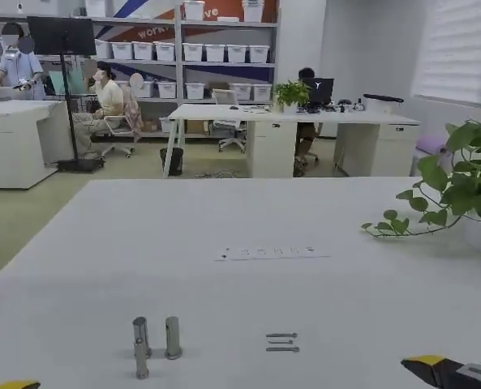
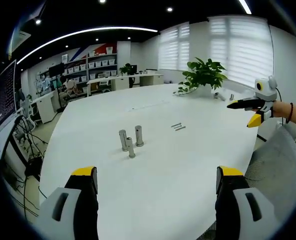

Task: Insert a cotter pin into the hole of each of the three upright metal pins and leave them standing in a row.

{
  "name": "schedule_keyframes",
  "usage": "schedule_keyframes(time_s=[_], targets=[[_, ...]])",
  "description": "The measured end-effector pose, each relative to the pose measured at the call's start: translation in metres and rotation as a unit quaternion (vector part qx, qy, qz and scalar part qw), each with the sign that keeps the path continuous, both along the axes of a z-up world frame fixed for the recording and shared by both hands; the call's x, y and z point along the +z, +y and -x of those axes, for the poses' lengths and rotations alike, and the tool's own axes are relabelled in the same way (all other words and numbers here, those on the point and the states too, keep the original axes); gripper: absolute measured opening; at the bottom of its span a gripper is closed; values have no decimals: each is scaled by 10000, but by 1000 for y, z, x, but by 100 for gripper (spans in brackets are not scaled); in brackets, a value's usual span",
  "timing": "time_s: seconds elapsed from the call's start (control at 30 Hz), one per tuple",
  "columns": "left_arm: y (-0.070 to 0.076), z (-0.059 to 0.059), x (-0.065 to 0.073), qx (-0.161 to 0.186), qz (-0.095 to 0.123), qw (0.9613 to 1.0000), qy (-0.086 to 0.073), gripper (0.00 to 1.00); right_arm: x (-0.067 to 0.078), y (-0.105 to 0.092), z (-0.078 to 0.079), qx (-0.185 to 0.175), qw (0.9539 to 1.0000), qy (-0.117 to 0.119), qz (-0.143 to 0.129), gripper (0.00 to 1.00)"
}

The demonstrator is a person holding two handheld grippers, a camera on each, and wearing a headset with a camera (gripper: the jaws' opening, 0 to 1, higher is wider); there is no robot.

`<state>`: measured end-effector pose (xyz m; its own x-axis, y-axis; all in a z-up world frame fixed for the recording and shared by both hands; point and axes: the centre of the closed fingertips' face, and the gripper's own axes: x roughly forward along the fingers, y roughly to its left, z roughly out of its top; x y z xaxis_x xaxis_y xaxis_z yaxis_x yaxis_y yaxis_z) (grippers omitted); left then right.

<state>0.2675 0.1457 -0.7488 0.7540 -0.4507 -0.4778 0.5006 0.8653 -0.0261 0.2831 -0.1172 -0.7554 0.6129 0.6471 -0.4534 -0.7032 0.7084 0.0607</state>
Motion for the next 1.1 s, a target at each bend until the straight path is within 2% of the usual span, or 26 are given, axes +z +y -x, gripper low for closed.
schedule_keyframes(time_s=[0.23, 0.4, 0.67, 0.83, 0.97, 1.1], targets=[[2, -1, -2, 23, -35, 10000, 66, 99, -3, 1, 1, 14, 10000, 28, 47, 100], [0, -4, -1, -9, -94, 9999, 36, 99, -2, 3, -1, 8, 10000, 28, -34, 100], [-2, -9, -3, -12, -142, 9999, 70, 99, -3, 5, -7, 16, 10000, 13, -14, 100], [1, -13, -4, 32, -121, 9999, 40, 99, -4, 7, -11, 16, 10000, 14, -43, 100], [3, -16, -6, 51, -143, 9999, 81, 99, -5, 7, -15, -22, 10000, 10, -26, 100], [4, -18, -5, 65, -142, 9999, 39, 99, -5, 7, -18, -47, 10000, 7, -42, 99]])
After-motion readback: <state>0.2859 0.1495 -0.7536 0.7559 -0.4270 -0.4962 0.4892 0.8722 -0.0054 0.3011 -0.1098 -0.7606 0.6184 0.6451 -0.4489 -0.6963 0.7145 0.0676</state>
